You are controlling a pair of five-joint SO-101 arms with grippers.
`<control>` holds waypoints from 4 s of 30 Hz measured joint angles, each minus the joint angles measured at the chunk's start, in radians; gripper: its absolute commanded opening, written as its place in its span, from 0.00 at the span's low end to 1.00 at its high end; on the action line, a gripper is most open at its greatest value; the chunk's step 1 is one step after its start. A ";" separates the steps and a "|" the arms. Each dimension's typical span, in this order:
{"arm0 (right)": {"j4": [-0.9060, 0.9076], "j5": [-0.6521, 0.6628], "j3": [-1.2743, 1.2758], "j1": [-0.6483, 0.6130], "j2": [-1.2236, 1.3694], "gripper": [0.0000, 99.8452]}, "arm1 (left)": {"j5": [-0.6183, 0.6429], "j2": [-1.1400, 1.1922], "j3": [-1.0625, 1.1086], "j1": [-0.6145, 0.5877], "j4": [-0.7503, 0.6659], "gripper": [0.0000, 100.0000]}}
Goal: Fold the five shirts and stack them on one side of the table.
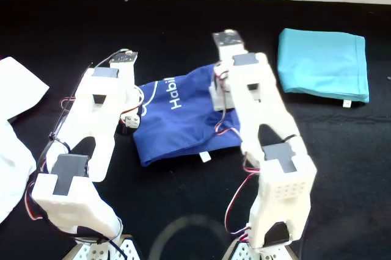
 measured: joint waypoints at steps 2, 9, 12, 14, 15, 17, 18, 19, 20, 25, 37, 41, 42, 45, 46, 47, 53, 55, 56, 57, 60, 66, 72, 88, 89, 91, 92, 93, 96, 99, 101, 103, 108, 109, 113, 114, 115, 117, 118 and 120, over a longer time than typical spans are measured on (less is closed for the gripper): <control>0.048 0.029 0.000 0.026 -0.015 0.01 | 0.000 0.000 0.000 0.000 0.000 0.01; 0.169 0.054 0.000 0.051 -0.232 0.01 | 0.000 0.000 0.000 0.000 0.000 0.01; 0.157 0.054 -0.002 0.038 -0.321 0.01 | 0.000 0.000 0.000 0.000 0.000 0.01; 0.124 0.054 0.008 0.011 -0.342 0.01 | 0.000 0.000 0.000 0.000 0.000 0.01; 0.101 0.054 0.020 -0.009 -0.344 0.01 | 0.000 0.000 0.000 0.000 0.000 0.01; 0.043 0.054 0.074 -0.046 -0.342 0.01 | 0.000 0.000 0.000 0.000 0.000 0.01; 0.011 0.054 0.103 -0.060 -0.339 0.01 | 0.000 0.000 0.000 0.000 0.000 0.01; -0.014 0.054 0.135 -0.074 -0.334 0.01 | 0.000 0.000 0.000 0.000 0.000 0.01; -0.034 0.054 0.167 -0.083 -0.328 0.01 | 0.000 0.000 0.000 0.000 0.000 0.01; -0.069 0.061 0.304 -0.080 -0.322 0.01 | 0.000 0.000 0.000 0.000 0.000 0.01; 0.014 0.084 0.413 0.025 -0.318 0.01 | 0.000 0.000 0.000 0.000 0.000 0.01; 0.026 0.107 0.413 0.074 -0.321 0.01 | 0.000 0.000 0.000 0.000 0.000 0.01; 0.026 0.107 0.413 0.078 -0.334 0.01 | 0.000 0.000 0.000 0.000 0.000 0.01; 0.028 0.107 0.413 0.075 -0.413 0.01 | 0.000 0.000 0.000 0.000 0.000 0.01; 0.028 0.100 0.413 0.075 -0.442 0.01 | 0.000 0.000 0.000 0.000 0.000 0.01; 0.021 0.087 0.413 0.071 -0.470 0.01 | 0.000 0.000 0.000 0.000 0.000 0.01; -0.117 0.058 0.460 -0.026 -0.514 0.01 | 0.000 0.000 0.000 0.000 0.000 0.01; -0.198 0.058 0.491 -0.041 -0.488 0.01 | 0.000 0.000 0.000 0.000 0.000 0.01; -0.235 0.058 0.503 -0.044 -0.468 0.01 | 0.000 0.000 0.000 0.000 0.000 0.01; -0.259 0.054 0.511 -0.046 -0.446 0.01 | 0.000 0.000 0.000 0.000 0.000 0.01; -0.272 0.052 0.519 -0.043 -0.414 0.01 | 0.000 0.000 0.000 0.000 0.000 0.01; -0.189 0.052 0.535 -0.043 -0.402 0.01 | 0.000 0.000 0.000 0.000 0.000 0.01; -0.226 0.051 0.654 -0.044 -0.400 0.01 | 0.000 0.000 0.000 0.000 0.000 0.01; -0.178 0.051 0.661 0.046 -0.402 0.01 | 0.000 -0.101 0.000 -0.002 0.017 0.01; -0.163 0.051 0.637 0.046 -0.402 0.01 | 0.000 -0.101 0.000 -0.002 0.017 0.01; -0.127 0.051 0.588 0.046 -0.420 0.01 | 0.000 -0.101 0.000 -0.002 0.017 0.01; -0.109 0.051 0.560 0.049 -0.439 0.01 | 0.000 -0.101 0.000 -0.002 0.017 0.01; -0.095 0.051 0.535 0.049 -0.466 0.01 | 0.000 -0.101 0.000 -0.002 0.018 0.01; -0.043 0.051 0.454 0.051 -0.555 0.03 | 0.000 -0.101 0.000 -0.020 0.020 0.01; -0.015 0.009 0.373 0.052 -0.583 0.16 | 0.000 -0.101 0.000 -0.046 0.020 0.01; -0.008 -0.052 0.333 0.052 -0.566 0.26 | 0.000 -0.101 0.000 -0.060 0.020 0.01; -0.005 -0.121 0.292 0.052 -0.514 0.32 | 0.000 -0.101 0.000 -0.074 0.020 0.01; -0.005 -0.206 0.184 0.002 -0.301 0.33 | 0.000 -0.101 0.000 -0.101 0.031 0.01; -0.005 -0.209 0.160 -0.020 -0.252 0.33 | 0.000 -0.101 0.000 -0.104 0.044 0.01; -0.005 -0.213 0.052 -0.077 -0.075 0.33 | -0.002 -0.101 0.000 -0.106 0.078 0.01; -0.005 -0.219 0.021 -0.081 -0.037 0.33 | -0.002 -0.101 0.000 -0.112 0.081 0.01; -0.005 -0.229 -0.006 -0.081 -0.003 0.33 | -0.002 -0.101 0.000 -0.121 0.083 0.01; -0.005 -0.247 -0.054 -0.080 0.058 0.33 | -0.002 -0.101 0.000 -0.144 0.083 0.01; -0.005 -0.250 -0.071 -0.080 0.089 0.33 | -0.002 -0.101 0.000 -0.153 0.083 0.01; -0.005 -0.256 -0.106 -0.080 0.157 0.33 | -0.002 -0.101 0.000 -0.170 0.083 0.01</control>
